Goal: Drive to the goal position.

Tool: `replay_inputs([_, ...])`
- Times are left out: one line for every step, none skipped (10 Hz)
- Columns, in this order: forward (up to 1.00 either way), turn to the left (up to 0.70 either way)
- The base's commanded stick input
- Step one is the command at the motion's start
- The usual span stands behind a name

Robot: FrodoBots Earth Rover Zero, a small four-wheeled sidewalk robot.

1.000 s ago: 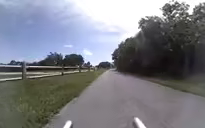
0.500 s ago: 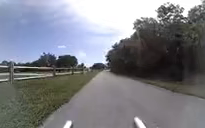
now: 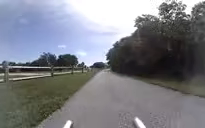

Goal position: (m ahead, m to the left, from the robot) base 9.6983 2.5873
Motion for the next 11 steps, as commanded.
replay_inputs([0.50,0.00])
replay_inputs([0.50,0.00])
replay_inputs([0.50,0.00])
replay_inputs([0.50,0.00])
replay_inputs([0.50,0.00])
replay_inputs([0.50,0.00])
replay_inputs([0.50,0.00])
replay_inputs([0.50,0.00])
replay_inputs([0.50,0.00])
replay_inputs([0.50,0.00])
replay_inputs([0.50,0.00])
